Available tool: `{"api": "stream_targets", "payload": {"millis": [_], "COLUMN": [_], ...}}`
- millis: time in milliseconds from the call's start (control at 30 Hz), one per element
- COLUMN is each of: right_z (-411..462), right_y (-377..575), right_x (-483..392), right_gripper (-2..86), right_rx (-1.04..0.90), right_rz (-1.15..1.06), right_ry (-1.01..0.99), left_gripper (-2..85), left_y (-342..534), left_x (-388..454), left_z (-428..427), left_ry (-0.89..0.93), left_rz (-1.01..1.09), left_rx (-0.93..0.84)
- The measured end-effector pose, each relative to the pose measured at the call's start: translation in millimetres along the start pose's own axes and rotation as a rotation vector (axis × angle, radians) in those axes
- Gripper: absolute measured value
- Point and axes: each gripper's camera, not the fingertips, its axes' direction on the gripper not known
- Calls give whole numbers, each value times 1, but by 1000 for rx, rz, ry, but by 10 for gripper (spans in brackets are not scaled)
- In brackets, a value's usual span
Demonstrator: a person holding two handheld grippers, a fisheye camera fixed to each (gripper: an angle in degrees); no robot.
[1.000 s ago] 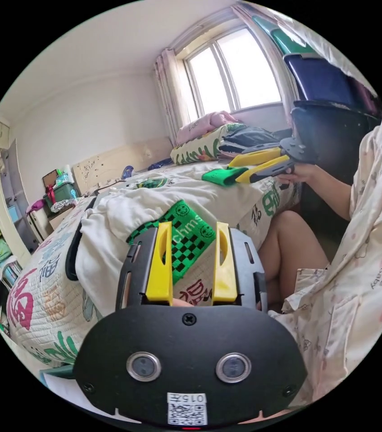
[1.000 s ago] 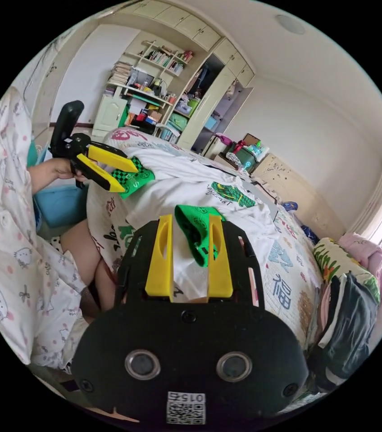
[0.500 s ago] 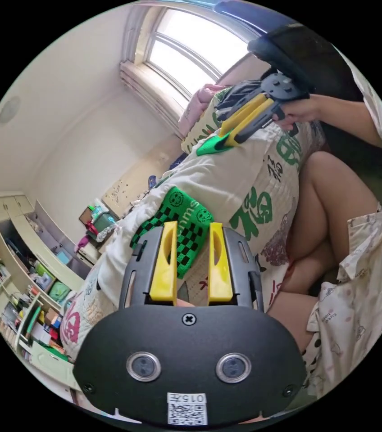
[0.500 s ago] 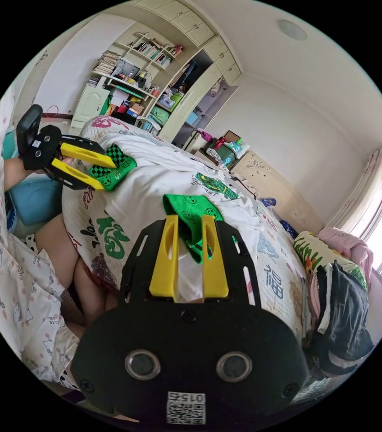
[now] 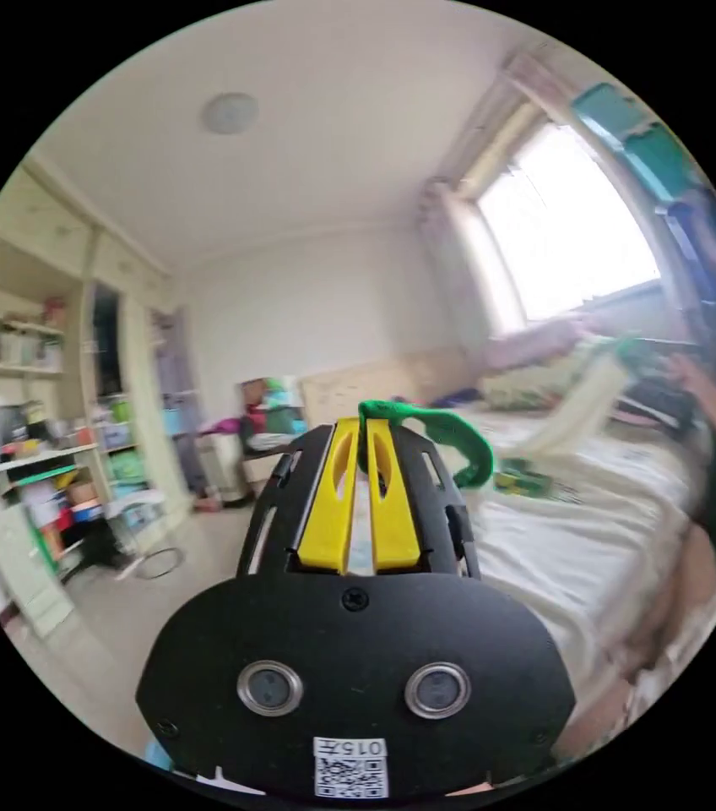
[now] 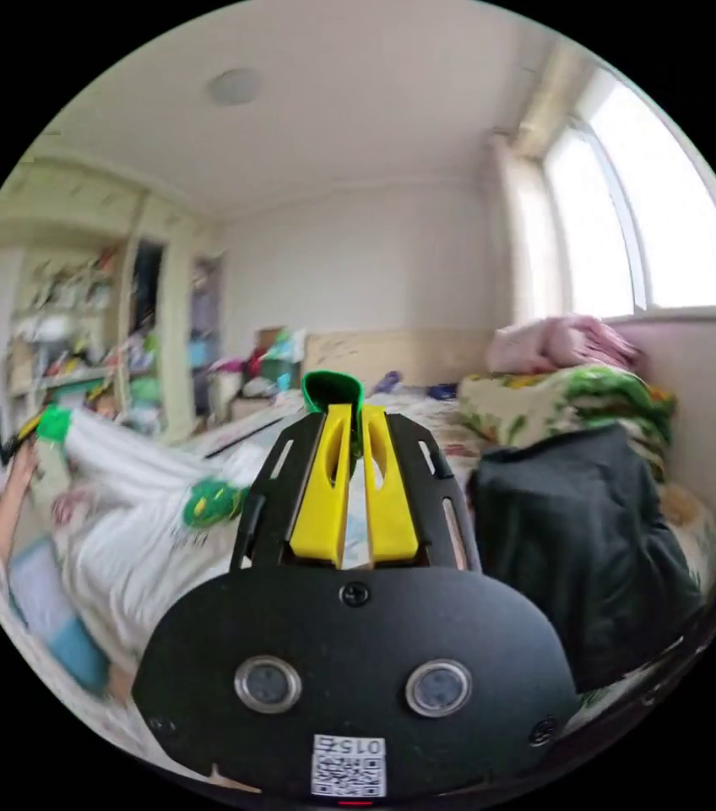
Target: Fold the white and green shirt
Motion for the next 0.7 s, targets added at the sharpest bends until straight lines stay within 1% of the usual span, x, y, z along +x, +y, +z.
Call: {"api": "stream_targets", "payload": {"millis": [33,67,100,133,167,233,267,333,400,467,500,567,633,700], "right_z": [5,9,12,10,8,-12,-18,-34,-45,-62,-73,-88,-103,-110], "right_y": [-34,-45,-55,-51,-43,13,30,88,123,149,162,176,186,187], "right_x": [51,72,103,113,112,94,89,73,61,43,31,13,-10,-29], "right_gripper": [58,70,108,129,131,114,106,90,90,91,92,95,100,104], "right_rx": [23,5,-66,-131,-157,-213,-224,-296,-338,-337,-331,-318,-296,-290], "right_rz": [112,161,256,271,255,149,130,119,139,130,125,116,107,84], "right_ry": [106,145,142,35,-24,-254,-309,-484,-554,-601,-613,-608,-566,-529], "left_gripper": [77,94,117,130,128,123,123,122,121,118,116,108,106,112], "left_y": [-14,-18,-18,-13,-8,29,41,84,108,121,124,121,109,101], "left_x": [-47,-67,-101,-112,-108,-60,-44,17,58,90,102,108,109,114], "left_z": [21,29,33,29,25,2,-4,-25,-42,-63,-77,-100,-113,-116], "left_ry": [-189,-261,-311,-243,-190,42,110,383,472,459,417,378,443,471], "left_rz": [-88,-153,-320,-394,-385,-321,-317,-302,-267,-184,-164,-184,-222,-216], "left_rx": [-12,-30,-78,-112,-114,-118,-131,-210,-278,-336,-350,-311,-288,-317]}}
